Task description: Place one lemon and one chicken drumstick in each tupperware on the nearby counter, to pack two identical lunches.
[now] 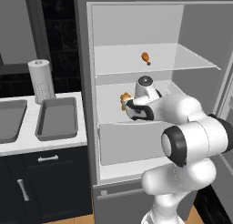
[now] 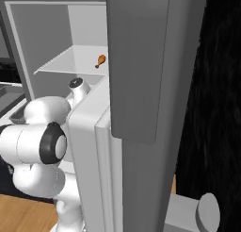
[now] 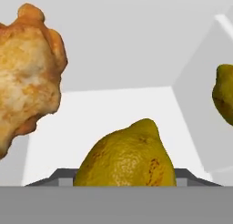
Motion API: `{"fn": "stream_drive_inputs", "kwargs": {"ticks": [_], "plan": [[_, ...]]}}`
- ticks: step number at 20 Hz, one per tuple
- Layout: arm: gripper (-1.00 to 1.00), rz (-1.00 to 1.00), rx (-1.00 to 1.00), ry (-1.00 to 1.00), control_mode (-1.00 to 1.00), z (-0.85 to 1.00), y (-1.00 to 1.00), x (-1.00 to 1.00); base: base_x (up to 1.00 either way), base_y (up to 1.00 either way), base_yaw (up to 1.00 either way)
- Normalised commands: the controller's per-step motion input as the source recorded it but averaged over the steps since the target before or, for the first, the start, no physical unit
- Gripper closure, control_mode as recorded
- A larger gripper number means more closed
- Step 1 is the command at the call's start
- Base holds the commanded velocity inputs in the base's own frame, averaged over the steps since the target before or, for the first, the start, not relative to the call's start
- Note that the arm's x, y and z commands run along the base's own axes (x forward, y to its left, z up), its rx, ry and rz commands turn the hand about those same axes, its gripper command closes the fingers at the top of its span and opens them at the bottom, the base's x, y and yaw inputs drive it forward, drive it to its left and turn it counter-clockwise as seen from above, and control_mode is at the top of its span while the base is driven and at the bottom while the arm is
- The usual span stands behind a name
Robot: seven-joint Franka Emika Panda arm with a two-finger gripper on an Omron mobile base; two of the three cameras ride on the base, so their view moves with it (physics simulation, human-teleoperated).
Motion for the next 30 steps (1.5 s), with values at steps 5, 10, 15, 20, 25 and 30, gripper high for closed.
{"fn": "stream_drive_inputs", "kwargs": {"ticks": [5,10,15,20,25,30], "plan": [[1.0,-0.12,0.04,-0.04,-1.0,0.6,-0.24,-1.0,0.0,0.0,0.0],[1.0,-0.11,0.07,0.09,-1.0,1.0,-0.07,-1.0,0.0,0.0,0.0],[1.0,0.01,0.05,0.14,-1.0,0.63,-0.13,-1.0,0.0,0.0,0.0],[1.0,0.1,0.01,0.11,1.0,0.1,-0.06,-0.8,-0.2,0.0,0.02],[1.0,0.0,0.0,0.0,1.0,0.0,0.0,0.0,-1.0,0.46,0.15],[1.0,0.0,0.0,0.0,1.0,0.0,0.0,0.0,-0.54,1.0,0.18]]}}
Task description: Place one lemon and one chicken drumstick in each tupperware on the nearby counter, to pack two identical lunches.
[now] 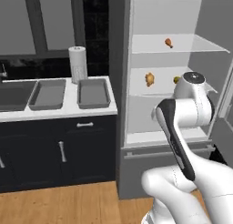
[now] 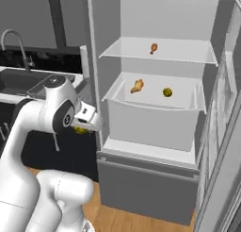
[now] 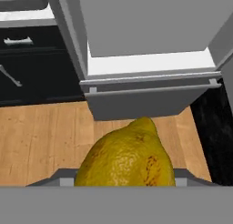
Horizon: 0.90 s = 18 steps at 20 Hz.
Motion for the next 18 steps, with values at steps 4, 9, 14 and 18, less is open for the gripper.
{"fn": "stream_drive_inputs", "kwargs": {"ticks": [4,9,14,18], "plan": [[1.0,0.0,0.0,0.0,1.0,0.0,0.0,0.0,0.0,1.0,0.17],[1.0,0.0,0.0,0.0,1.0,0.0,0.0,0.0,0.34,1.0,0.08],[1.0,0.0,0.0,0.0,1.0,0.0,0.0,0.0,0.73,0.81,-0.02],[1.0,0.0,0.0,0.0,1.0,0.0,0.0,0.0,0.94,0.03,-0.12]]}}
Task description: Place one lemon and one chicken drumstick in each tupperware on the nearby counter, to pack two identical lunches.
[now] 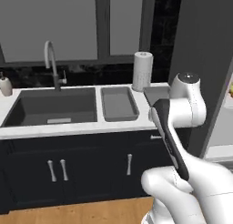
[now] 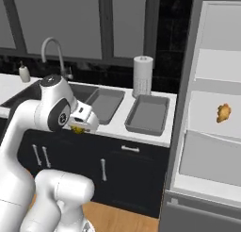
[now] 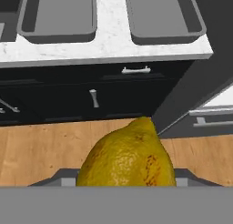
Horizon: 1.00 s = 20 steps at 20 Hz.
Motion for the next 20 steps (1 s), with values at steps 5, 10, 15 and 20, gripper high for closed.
{"fn": "stream_drive_inputs", "kwargs": {"ticks": [5,10,15,20], "plan": [[1.0,0.0,0.0,0.0,1.0,0.0,0.0,0.0,0.95,0.01,-0.09],[1.0,0.0,0.0,0.0,1.0,0.0,0.0,0.0,0.91,0.05,-0.07],[1.0,-0.01,0.0,0.0,-1.0,-0.41,0.64,0.64,0.16,0.11,-0.01],[1.0,0.0,0.0,0.09,-1.0,-0.87,0.78,0.97,0.0,0.0,0.0]]}}
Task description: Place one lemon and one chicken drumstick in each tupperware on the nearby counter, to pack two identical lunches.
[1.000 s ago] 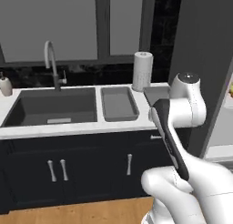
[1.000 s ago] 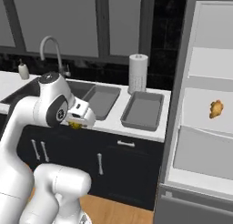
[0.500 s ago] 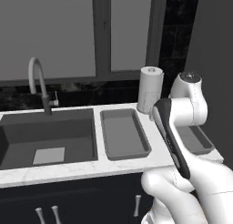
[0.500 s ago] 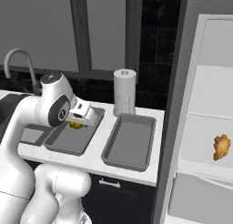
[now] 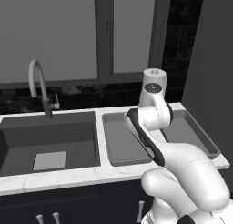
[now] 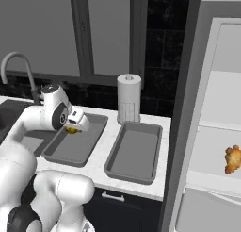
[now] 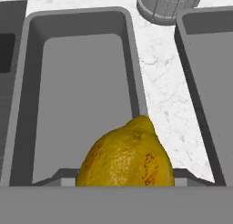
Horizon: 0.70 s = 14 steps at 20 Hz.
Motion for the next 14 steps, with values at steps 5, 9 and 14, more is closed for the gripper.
{"fn": "stream_drive_inputs", "kwargs": {"ticks": [5,9,14], "plan": [[1.0,0.0,0.02,0.15,-1.0,-1.0,0.21,0.98,0.0,0.0,0.0],[-1.0,0.0,0.0,0.11,-1.0,-0.69,0.15,0.82,0.0,0.0,0.0],[-1.0,-0.07,0.0,0.0,-1.0,0.13,0.06,0.15,0.0,0.0,0.0]]}}
